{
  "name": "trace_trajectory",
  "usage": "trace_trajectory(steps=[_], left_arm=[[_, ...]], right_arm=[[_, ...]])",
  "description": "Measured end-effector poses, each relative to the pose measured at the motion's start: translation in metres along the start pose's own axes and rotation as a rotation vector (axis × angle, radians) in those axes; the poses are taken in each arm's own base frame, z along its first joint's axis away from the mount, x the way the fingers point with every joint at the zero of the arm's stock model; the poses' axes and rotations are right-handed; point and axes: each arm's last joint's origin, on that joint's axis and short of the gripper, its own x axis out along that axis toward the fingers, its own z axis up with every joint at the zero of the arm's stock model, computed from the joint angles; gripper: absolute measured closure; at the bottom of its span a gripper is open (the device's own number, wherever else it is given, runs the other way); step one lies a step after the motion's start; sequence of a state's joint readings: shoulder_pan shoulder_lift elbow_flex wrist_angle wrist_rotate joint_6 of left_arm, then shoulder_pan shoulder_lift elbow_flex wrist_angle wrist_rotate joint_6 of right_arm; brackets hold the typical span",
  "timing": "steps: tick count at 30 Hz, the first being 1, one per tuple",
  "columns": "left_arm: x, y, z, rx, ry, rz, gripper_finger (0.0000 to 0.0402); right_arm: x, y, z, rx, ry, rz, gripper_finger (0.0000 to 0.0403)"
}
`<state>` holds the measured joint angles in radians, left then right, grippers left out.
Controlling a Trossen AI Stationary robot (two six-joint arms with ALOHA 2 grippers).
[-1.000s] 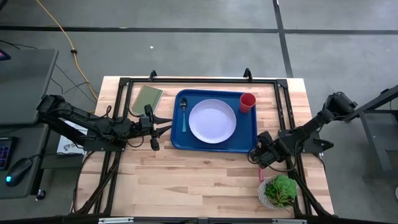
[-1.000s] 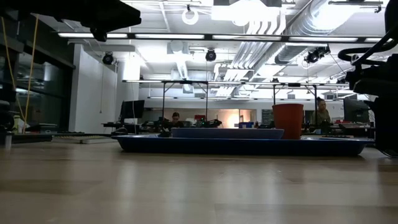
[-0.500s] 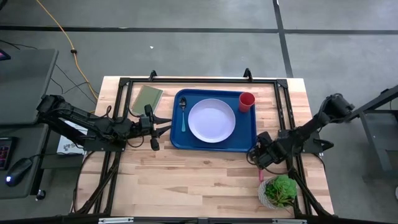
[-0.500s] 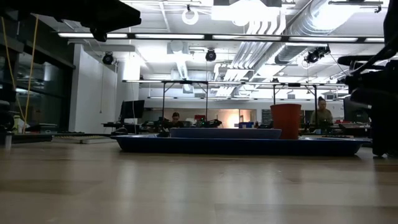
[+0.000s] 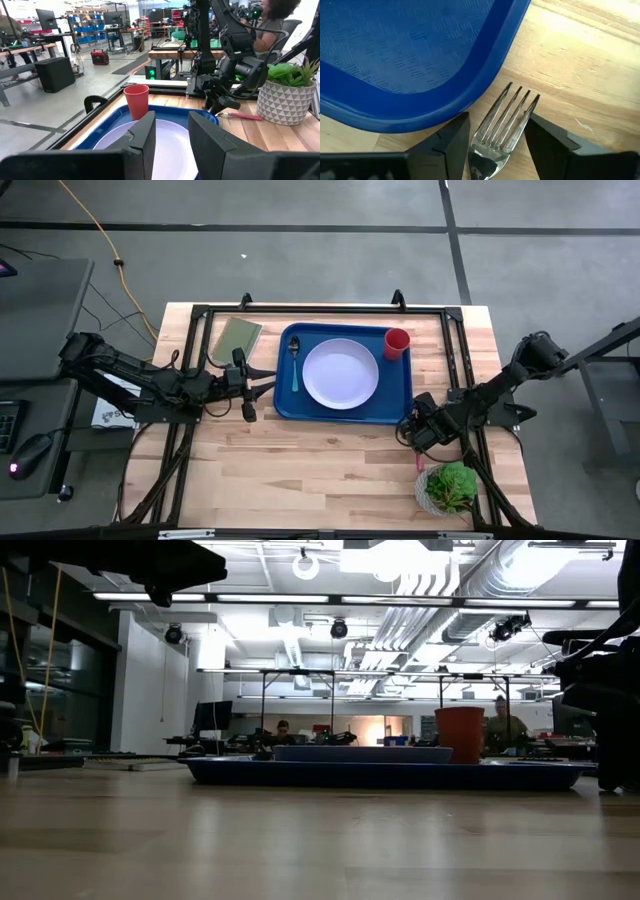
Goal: Pick and place plate/cup/fork/spoon on tray
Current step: Put the pink fork on the blue serving tray to the left of the white plate
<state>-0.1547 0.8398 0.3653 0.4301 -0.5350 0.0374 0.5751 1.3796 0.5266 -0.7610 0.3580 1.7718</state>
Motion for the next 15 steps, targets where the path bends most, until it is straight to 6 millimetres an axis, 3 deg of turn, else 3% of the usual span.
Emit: trace_trajectory(steps=[10,15], left_arm=[[0.0,0.0,0.0,0.0,0.0,0.0,0.0307],[0.0,0.0,0.0,0.0,0.0,0.0,0.0307]], right_arm=[[0.0,-0.0001,0.0003,0.003,-0.006,-0.001,0.03],[0.0001,-0.0003,0.0003,-0.015,-0.006,-0.004,0.0316]])
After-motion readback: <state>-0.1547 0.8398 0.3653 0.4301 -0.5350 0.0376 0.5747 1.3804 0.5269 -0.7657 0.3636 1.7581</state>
